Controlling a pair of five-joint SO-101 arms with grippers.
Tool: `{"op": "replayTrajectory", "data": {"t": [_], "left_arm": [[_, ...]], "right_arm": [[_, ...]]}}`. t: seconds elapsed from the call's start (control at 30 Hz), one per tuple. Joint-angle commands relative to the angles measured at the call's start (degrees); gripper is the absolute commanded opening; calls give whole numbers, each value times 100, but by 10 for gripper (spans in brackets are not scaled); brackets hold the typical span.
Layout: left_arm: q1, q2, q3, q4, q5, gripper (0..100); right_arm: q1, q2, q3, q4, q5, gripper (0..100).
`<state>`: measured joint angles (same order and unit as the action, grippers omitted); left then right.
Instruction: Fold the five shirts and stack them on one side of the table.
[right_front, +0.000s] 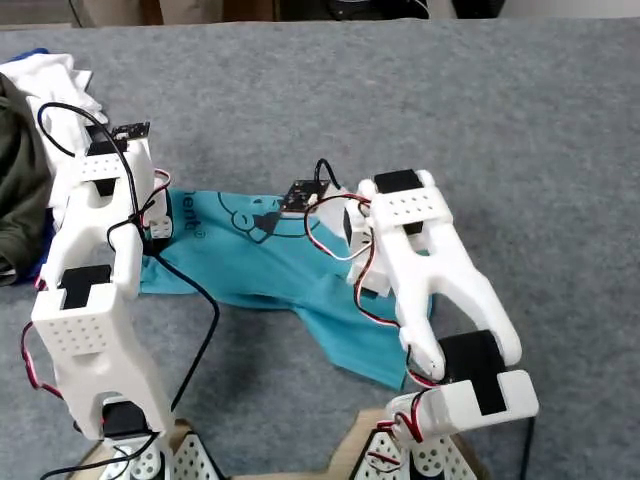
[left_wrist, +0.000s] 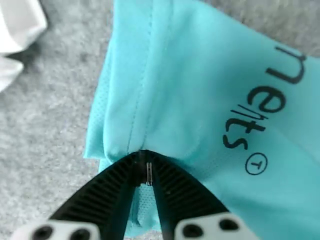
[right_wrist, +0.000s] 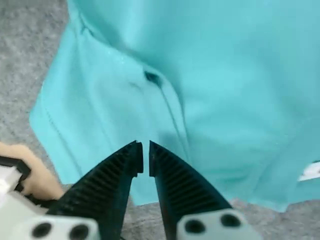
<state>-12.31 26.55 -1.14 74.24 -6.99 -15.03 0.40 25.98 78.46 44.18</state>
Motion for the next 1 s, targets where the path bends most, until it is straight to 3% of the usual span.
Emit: {"op": "replayTrajectory", "data": {"t": [0.0, 0.1, 0.4, 0.7, 0.97], "left_arm": [[70, -136, 0, -246, -53, 19], [70, -136, 0, -246, -53, 19], [70, -136, 0, -246, -53, 19], [70, -127, 0, -246, -53, 19], [79, -127, 0, -246, -53, 19]], "right_arm": [[84, -92, -22, -202, 70, 145], [84, 189, -48, -255, 70, 201], [84, 690, -92, -246, 44, 197], [84, 690, -92, -211, 35, 41], [84, 681, -295, 149, 35, 30]]}}
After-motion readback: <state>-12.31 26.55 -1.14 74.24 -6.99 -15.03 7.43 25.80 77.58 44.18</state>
